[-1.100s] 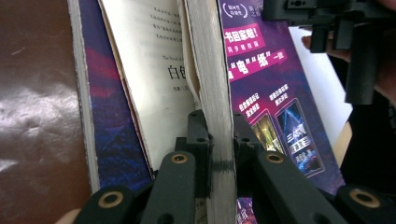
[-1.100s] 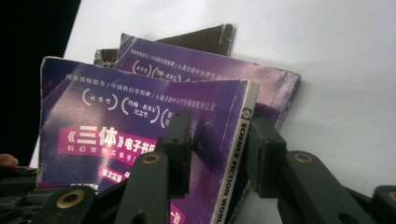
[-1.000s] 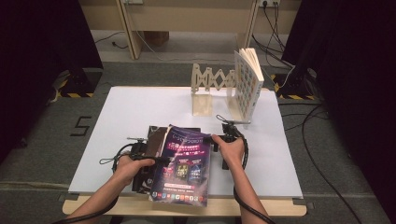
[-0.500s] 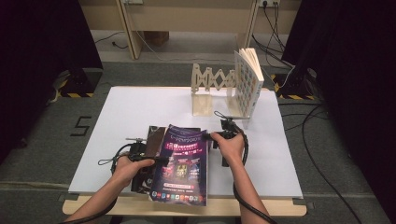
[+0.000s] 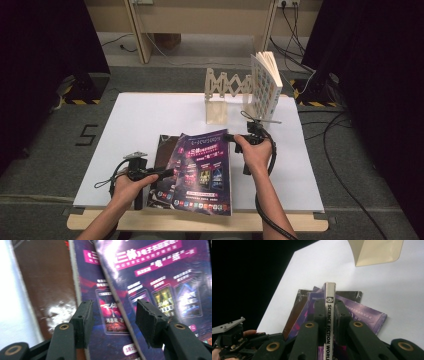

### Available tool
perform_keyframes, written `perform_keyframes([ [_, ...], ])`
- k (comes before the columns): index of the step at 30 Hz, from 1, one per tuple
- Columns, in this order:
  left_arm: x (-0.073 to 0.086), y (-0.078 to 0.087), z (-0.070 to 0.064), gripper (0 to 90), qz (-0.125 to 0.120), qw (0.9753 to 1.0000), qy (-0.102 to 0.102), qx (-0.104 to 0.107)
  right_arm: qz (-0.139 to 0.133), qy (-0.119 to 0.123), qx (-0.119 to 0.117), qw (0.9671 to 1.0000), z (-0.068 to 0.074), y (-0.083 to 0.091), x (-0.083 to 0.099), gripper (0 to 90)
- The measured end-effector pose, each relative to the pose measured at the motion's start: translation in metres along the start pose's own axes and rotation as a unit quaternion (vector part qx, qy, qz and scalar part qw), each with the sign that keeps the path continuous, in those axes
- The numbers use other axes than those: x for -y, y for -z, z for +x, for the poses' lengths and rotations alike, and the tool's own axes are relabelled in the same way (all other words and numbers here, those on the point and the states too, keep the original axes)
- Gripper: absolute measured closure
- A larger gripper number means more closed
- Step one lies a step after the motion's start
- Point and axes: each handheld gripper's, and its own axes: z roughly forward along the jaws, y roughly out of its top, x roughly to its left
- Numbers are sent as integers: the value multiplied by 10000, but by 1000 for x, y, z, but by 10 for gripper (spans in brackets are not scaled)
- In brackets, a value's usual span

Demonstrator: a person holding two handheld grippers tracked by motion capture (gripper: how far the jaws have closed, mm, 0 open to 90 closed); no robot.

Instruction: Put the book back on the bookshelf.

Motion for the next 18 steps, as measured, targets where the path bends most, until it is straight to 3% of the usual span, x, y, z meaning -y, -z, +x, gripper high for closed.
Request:
perform_keyframes([
  [9, 1, 9, 5, 447, -179, 9991, -233, -304, -264, 228, 28, 9994, 17, 18, -5, 833],
  [18, 1, 10, 6, 437, -218, 9993, -116, -276, -524, 411, 107, 9977, 27, 33, -10, 833],
])
